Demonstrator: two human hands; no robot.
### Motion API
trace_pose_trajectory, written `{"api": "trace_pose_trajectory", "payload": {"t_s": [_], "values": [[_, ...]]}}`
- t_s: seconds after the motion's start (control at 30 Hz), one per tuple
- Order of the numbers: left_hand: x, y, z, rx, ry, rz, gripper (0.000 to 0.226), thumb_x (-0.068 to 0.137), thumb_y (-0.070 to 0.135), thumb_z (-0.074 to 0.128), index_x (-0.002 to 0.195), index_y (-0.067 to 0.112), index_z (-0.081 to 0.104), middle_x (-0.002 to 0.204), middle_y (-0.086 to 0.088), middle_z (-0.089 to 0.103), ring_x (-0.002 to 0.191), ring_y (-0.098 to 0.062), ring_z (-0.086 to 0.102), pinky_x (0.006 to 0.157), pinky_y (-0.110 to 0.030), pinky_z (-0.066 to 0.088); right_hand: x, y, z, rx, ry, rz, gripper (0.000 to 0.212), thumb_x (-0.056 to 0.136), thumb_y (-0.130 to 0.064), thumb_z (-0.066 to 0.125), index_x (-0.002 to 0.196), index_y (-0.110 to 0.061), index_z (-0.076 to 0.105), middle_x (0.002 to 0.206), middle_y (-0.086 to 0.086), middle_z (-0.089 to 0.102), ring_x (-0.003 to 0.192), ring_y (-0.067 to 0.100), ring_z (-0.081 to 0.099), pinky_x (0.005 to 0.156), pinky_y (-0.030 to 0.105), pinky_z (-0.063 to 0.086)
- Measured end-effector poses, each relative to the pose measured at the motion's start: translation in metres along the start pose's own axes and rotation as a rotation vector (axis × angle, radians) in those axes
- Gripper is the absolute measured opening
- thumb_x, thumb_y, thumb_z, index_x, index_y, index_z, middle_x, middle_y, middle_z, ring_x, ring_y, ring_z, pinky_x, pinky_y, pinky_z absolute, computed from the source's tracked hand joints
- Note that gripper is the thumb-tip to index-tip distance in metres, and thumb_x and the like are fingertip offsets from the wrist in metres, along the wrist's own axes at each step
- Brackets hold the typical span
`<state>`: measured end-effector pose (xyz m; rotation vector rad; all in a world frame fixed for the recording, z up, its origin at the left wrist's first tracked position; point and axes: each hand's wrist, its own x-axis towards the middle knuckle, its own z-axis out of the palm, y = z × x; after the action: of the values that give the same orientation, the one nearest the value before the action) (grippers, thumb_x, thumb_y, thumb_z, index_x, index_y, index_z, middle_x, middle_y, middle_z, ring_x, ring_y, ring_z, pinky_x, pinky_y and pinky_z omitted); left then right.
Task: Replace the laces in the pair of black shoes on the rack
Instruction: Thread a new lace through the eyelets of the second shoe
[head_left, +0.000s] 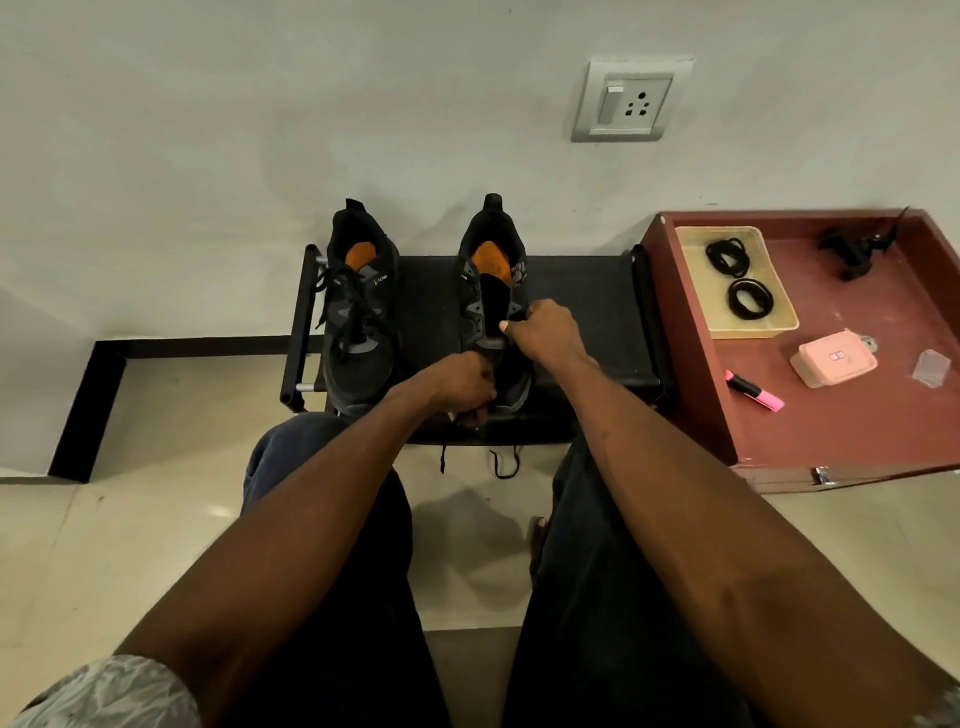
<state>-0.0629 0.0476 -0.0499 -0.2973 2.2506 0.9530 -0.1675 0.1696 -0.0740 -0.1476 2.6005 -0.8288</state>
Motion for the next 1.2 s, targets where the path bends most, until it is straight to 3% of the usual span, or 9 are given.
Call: {"api": "trace_pose_trajectory", "payload": {"t_s": [0.23, 0.3, 0.37, 0.43, 0.57, 0.7, 0.77, 1.0, 1.2], "values": [[-0.014, -0.023, 0.029, 0.434, -0.712, -0.279, 0.023, 0.096, 0.003, 0.061, 0.118, -0.004, 0.065, 0.127, -0.025, 0.064, 0.112, -0.034, 0.066, 0.091, -0.036, 0.055, -0.004, 0.002, -0.011, 0.075, -0.049, 0.000, 0.038, 0.086, -0.041, 0.074, 0.071, -0.017, 0.048, 0.078, 0.004, 0.057, 0.077, 0.023, 0.057, 0.056, 0.029, 0.036], [-0.022, -0.025, 0.041, 0.641, -0.759, -0.298, 0.034, 0.094, 0.009, 0.067, 0.126, -0.001, 0.064, 0.128, -0.019, 0.065, 0.100, -0.028, 0.068, 0.084, -0.032, 0.055, -0.006, 0.003, -0.012, 0.084, -0.058, 0.000, 0.040, 0.087, -0.042, 0.074, 0.069, -0.018, 0.047, 0.073, 0.003, 0.054, 0.073, 0.022, 0.055, 0.055, 0.029, 0.036], [-0.020, -0.028, 0.047, 0.648, -0.678, -0.297, 0.033, 0.092, 0.011, 0.070, 0.123, 0.000, 0.067, 0.125, -0.015, 0.068, 0.092, -0.025, 0.067, 0.085, -0.034, 0.056, -0.007, 0.003, -0.012, 0.085, -0.065, -0.002, 0.040, 0.087, -0.042, 0.073, 0.069, -0.018, 0.047, 0.075, 0.004, 0.055, 0.075, 0.023, 0.056, 0.060, 0.031, 0.039], [-0.014, -0.029, 0.043, 0.480, -0.565, -0.311, 0.026, 0.092, 0.010, 0.070, 0.115, -0.002, 0.069, 0.121, -0.018, 0.068, 0.104, -0.029, 0.068, 0.091, -0.040, 0.057, -0.007, 0.004, -0.012, 0.087, -0.067, -0.010, 0.041, 0.088, -0.043, 0.072, 0.069, -0.018, 0.046, 0.074, 0.003, 0.054, 0.075, 0.024, 0.056, 0.060, 0.031, 0.039], [-0.008, -0.014, 0.008, 0.088, -0.200, -0.150, 0.013, 0.097, 0.016, 0.063, 0.093, 0.006, 0.069, 0.090, -0.011, 0.072, 0.078, -0.021, 0.069, 0.062, -0.028, 0.058, -0.008, 0.005, -0.013, 0.075, -0.071, -0.021, 0.041, 0.089, -0.043, 0.071, 0.070, -0.018, 0.046, 0.072, 0.002, 0.054, 0.071, 0.022, 0.057, 0.053, 0.029, 0.035], [-0.003, -0.004, -0.007, -0.168, 0.354, 0.085, 0.025, 0.096, 0.033, 0.064, 0.087, 0.010, 0.067, 0.082, -0.006, 0.071, 0.068, -0.016, 0.066, 0.057, -0.026, 0.053, -0.007, 0.004, -0.011, 0.056, -0.056, -0.026, 0.041, 0.089, -0.044, 0.071, 0.069, -0.019, 0.045, 0.070, 0.000, 0.052, 0.066, 0.018, 0.052, 0.050, 0.029, 0.031], [0.005, -0.003, -0.004, -0.199, 0.490, 0.101, 0.025, 0.092, 0.041, 0.068, 0.087, 0.016, 0.064, 0.081, -0.001, 0.069, 0.072, -0.015, 0.065, 0.065, -0.030, 0.054, -0.006, 0.005, -0.010, 0.052, -0.049, -0.027, 0.039, 0.088, -0.045, 0.071, 0.071, -0.019, 0.047, 0.074, 0.001, 0.055, 0.070, 0.019, 0.054, 0.051, 0.028, 0.032], [0.018, -0.001, 0.011, 0.011, 0.536, 0.052, 0.020, 0.092, 0.035, 0.067, 0.096, 0.020, 0.055, 0.089, 0.001, 0.064, 0.080, -0.020, 0.062, 0.071, -0.038, 0.052, -0.006, 0.006, -0.010, 0.058, -0.056, -0.030, 0.036, 0.089, -0.044, 0.071, 0.073, -0.021, 0.048, 0.082, 0.004, 0.060, 0.076, 0.021, 0.058, 0.053, 0.027, 0.036], [0.015, -0.001, 0.006, -0.129, 0.482, 0.029, 0.016, 0.095, 0.028, 0.063, 0.088, 0.013, 0.060, 0.086, -0.007, 0.067, 0.081, -0.024, 0.065, 0.075, -0.041, 0.054, -0.007, 0.005, -0.009, 0.073, -0.045, -0.023, 0.038, 0.089, -0.043, 0.071, 0.070, -0.021, 0.046, 0.078, 0.003, 0.058, 0.076, 0.022, 0.057, 0.054, 0.029, 0.035]]}}
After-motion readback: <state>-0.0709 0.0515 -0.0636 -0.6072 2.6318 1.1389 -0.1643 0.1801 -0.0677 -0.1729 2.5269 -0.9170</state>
